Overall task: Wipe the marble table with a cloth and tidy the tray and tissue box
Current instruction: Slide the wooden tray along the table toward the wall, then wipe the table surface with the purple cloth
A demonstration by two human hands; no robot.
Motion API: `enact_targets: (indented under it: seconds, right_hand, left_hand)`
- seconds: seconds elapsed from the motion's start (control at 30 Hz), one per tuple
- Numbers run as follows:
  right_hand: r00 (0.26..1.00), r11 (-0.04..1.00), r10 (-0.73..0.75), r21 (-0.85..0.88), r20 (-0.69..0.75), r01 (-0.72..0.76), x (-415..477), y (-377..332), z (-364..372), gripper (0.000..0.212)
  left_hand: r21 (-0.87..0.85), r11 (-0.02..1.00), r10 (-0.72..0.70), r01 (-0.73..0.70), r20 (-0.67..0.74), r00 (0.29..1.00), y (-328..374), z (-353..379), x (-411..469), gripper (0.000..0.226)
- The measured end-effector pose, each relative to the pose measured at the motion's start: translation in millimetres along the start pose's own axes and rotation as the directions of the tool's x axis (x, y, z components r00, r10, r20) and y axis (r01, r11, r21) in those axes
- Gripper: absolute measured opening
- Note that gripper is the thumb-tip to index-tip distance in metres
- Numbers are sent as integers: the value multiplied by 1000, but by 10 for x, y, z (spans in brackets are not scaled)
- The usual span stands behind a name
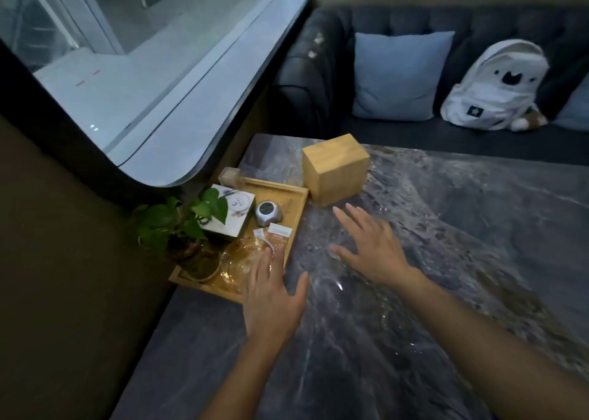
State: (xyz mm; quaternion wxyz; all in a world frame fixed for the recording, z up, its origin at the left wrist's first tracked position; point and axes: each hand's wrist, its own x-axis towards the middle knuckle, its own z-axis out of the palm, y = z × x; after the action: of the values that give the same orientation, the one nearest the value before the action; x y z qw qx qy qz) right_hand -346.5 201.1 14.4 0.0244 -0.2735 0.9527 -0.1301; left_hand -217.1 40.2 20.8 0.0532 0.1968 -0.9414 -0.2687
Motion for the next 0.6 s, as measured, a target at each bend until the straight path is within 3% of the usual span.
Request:
enact_targets:
  seconds: [0.33, 0.6]
  right_hand:
    - [936, 936, 350, 55, -46, -347, -1256, 763, -131, 76]
    - [832, 834, 552, 53, -60, -549, -2208, 1372, -213, 77]
  left_hand:
    - [42, 946, 304, -321, 229, 925, 822, 694, -219, 82]
    - [23, 813, 546, -582, 319, 775, 1516, 1313, -645, 67]
